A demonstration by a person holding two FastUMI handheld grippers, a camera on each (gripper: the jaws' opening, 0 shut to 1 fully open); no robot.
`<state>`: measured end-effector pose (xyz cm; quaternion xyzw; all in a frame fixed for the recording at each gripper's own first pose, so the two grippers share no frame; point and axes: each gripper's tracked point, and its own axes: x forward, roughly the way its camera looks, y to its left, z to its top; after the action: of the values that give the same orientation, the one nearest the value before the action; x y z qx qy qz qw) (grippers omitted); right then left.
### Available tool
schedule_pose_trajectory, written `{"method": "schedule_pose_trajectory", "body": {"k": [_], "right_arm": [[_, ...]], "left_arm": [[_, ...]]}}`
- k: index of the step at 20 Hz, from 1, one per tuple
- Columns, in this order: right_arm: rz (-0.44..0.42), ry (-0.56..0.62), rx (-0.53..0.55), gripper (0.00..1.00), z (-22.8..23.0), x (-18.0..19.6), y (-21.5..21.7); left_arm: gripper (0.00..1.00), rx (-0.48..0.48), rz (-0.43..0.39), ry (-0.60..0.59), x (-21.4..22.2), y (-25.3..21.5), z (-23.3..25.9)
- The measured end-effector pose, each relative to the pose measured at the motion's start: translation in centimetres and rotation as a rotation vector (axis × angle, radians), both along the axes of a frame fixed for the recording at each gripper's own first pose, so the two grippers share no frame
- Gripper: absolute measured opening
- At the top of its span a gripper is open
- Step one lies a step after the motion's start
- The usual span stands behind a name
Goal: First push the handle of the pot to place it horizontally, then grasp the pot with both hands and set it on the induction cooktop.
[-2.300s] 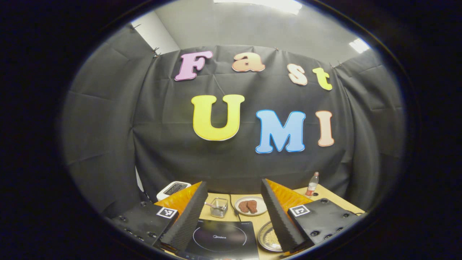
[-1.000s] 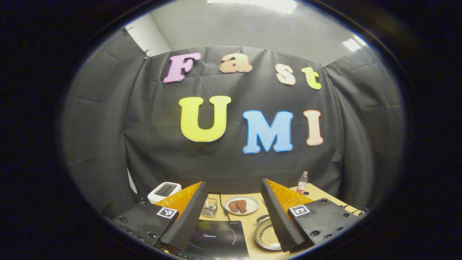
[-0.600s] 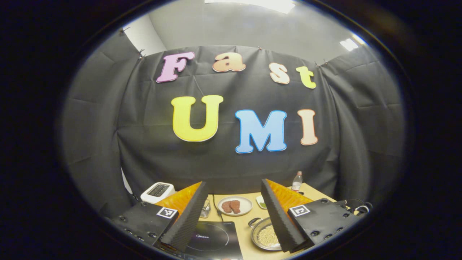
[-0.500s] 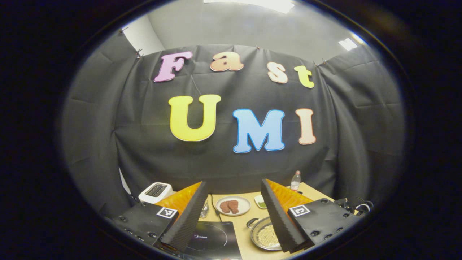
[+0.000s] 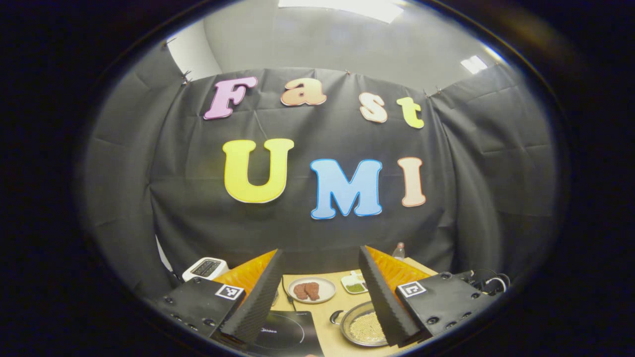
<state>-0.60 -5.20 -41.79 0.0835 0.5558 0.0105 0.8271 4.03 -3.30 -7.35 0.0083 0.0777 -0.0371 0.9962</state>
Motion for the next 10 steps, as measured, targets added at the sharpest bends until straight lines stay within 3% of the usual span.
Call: {"method": "schedule_pose_trajectory", "body": {"k": [3, 4, 5, 10], "right_arm": [[-0.012, 0.005, -0.007, 0.01, -0.1, 1.0, -0.9], [-0.010, 0.005, -0.014, 0.01, -0.2, 1.4, -1.2], [-0.008, 0.006, -0.020, 0.01, -0.3, 1.7, -1.4], [-0.010, 0.006, -0.038, 0.01, -0.5, 3.3, -2.5]], "left_arm": [[1.00, -0.026, 0.007, 0.022, 0.1, -0.1, -0.9], [0.93, -0.034, 0.010, 0.025, 0.2, -0.1, -1.0], [1.00, -0.037, 0.013, 0.027, 0.5, -0.1, -1.1], [1.00, -0.016, 0.013, 0.028, 0.8, -0.4, -1.2]]}}
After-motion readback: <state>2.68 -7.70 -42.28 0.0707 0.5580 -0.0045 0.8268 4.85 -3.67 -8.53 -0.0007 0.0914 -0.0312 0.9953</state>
